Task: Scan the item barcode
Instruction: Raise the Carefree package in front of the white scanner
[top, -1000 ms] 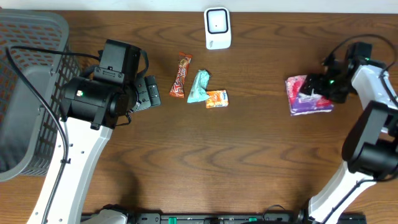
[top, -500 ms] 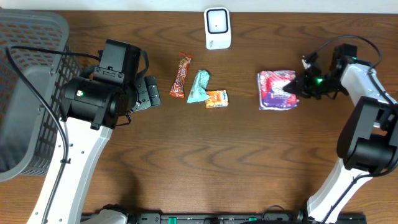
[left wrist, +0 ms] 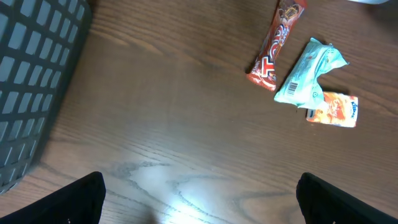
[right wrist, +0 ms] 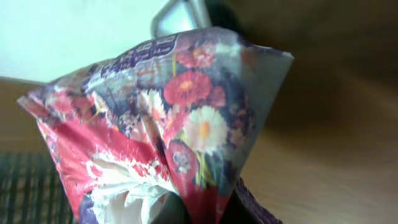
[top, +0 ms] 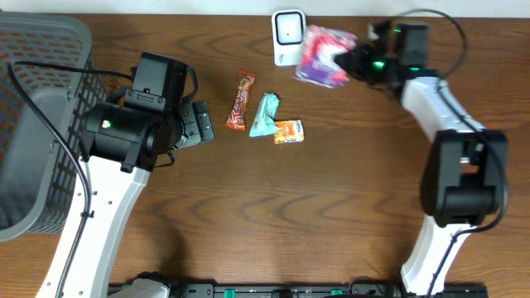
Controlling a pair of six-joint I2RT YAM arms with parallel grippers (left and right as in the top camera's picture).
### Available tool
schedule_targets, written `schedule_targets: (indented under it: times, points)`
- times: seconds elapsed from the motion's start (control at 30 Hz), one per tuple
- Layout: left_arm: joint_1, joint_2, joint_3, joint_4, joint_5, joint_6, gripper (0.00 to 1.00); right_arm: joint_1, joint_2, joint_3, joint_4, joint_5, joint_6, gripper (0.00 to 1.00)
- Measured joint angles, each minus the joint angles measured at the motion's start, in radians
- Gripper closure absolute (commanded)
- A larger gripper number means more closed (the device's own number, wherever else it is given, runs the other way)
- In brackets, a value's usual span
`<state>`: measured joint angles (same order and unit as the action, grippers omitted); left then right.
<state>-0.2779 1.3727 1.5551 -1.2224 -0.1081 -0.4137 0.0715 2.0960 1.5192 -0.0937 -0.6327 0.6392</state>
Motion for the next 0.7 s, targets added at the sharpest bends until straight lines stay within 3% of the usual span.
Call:
schedule_targets:
  times: [0.3,0.47,0.7]
  points:
    - [0.0,0.0,0.0,0.0,0.0,0.0,0.02,0.219,-0.001,0.001,0.265,0.489,0.14,0.99]
    - [0.0,0.0,0.0,0.0,0.0,0.0,0.02,0.219,0.003,0.002,0.423,0.605,0.165,0.99]
    - [0.0,0.0,0.0,0.0,0.0,0.0,0.02,0.212,0.05,0.003,0.443,0.633,0.185,0.99]
